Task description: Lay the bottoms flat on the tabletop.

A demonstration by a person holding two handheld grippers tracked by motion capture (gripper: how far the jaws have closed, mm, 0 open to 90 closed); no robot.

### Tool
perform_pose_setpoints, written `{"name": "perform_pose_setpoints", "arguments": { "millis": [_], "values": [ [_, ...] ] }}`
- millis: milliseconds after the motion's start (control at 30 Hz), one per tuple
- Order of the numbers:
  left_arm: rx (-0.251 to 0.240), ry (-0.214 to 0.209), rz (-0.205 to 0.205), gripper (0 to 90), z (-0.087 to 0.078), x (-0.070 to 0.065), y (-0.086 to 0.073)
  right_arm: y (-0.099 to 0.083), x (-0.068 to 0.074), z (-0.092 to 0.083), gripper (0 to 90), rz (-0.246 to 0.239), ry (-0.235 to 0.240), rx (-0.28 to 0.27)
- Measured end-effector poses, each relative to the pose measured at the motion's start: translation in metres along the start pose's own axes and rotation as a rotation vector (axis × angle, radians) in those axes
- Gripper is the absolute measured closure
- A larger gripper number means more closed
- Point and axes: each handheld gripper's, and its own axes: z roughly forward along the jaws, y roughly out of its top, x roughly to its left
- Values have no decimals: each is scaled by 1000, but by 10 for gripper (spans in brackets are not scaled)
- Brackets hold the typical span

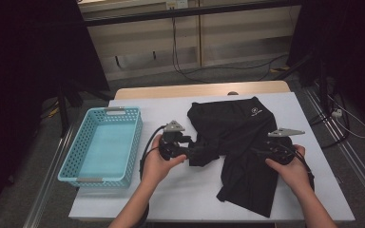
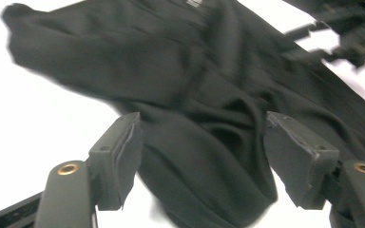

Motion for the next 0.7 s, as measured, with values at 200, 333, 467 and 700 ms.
{"name": "perform_pose_setpoints", "arguments": {
  "millis": [200,333,467,700],
  "values": [
    [5,68,-53,285,16,26,-1,1,1,-1,375,-12,6,-11],
    [44,130,-42,311,40,36,-6,1,0,-3,374,-13,3,-18],
    [90,119,-4,353,57,31,-10,1,-1,-4,372,-5,1,-17],
    [143,113,-21,757,66,18,-5,0,-5,-6,374,18,0,-22]
  ]
}}
